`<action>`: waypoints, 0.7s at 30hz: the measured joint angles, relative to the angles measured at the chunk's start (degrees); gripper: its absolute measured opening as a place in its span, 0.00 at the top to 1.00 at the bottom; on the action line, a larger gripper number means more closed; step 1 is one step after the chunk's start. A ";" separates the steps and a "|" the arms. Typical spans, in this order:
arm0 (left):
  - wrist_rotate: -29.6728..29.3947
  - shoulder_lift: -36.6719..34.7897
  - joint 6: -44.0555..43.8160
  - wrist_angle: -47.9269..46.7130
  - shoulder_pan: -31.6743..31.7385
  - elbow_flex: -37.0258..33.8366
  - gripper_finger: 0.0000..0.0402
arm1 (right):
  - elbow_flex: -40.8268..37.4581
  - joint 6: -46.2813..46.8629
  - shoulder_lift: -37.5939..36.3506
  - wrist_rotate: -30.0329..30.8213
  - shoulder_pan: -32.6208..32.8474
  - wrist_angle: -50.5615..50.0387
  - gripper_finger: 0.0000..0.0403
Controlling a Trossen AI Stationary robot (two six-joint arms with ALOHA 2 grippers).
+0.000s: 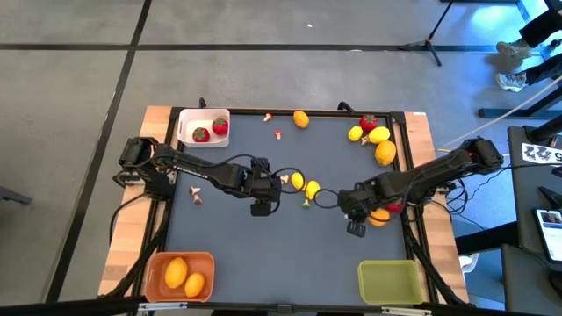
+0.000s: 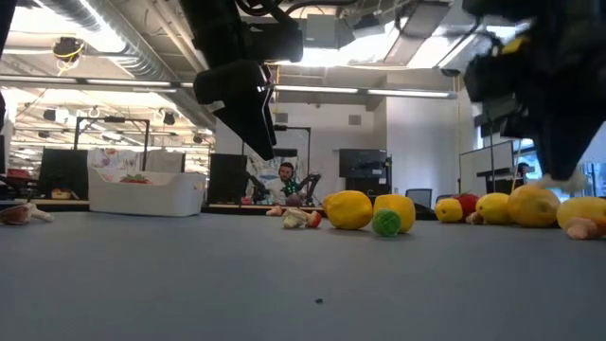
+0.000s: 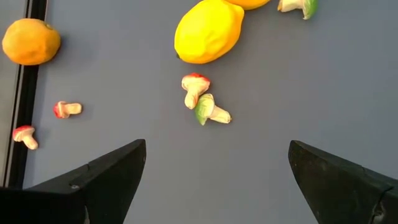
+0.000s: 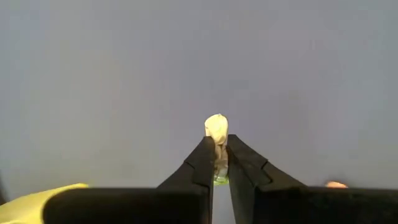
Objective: Sort produce into baskets
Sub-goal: Put the green mushroom into the yellow bin
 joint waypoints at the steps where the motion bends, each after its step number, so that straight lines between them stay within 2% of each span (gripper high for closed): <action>1: 0.00 0.00 0.00 0.00 0.04 0.00 0.03 | 0.86 0.13 0.00 0.01 0.75 -0.08 0.94; 9: 0.00 0.00 -0.29 0.00 0.04 0.00 0.03 | 4.80 8.95 -0.02 2.09 9.14 -0.65 0.94; 21: 0.00 -0.02 -0.48 0.07 0.04 0.00 0.03 | 4.89 36.38 -0.02 0.09 22.97 0.69 0.94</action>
